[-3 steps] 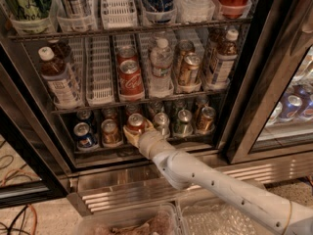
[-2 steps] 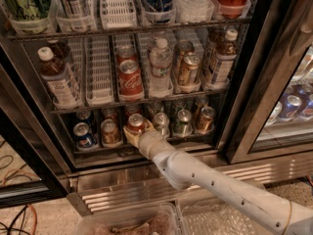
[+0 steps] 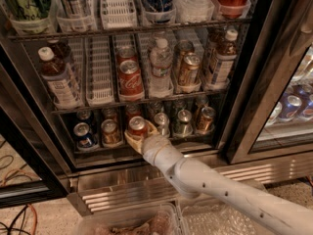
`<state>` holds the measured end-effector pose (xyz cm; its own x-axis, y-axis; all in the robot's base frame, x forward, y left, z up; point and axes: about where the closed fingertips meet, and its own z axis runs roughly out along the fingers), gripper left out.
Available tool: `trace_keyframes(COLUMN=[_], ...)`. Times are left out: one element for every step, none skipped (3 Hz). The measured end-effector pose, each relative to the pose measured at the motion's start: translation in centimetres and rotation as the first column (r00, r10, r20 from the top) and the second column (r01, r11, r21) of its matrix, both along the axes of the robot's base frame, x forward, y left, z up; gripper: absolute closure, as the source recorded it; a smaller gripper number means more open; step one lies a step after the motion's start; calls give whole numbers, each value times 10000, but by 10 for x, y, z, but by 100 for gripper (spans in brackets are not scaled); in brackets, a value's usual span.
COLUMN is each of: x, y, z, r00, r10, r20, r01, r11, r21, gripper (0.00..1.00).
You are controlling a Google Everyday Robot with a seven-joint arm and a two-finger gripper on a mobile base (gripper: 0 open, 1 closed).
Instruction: Pick coke can from bottom shelf of fridge
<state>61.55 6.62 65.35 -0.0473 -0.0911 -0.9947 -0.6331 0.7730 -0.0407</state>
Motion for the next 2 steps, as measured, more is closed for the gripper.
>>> trace_keyframes(x=[-43, -72], y=[-14, -20], z=[30, 45], r00=[9992, 9980], r10=[189, 519], r20=[352, 356], r01=[-176, -503], r11=[9992, 9977], r21=[-369, -448], gripper=[100, 100])
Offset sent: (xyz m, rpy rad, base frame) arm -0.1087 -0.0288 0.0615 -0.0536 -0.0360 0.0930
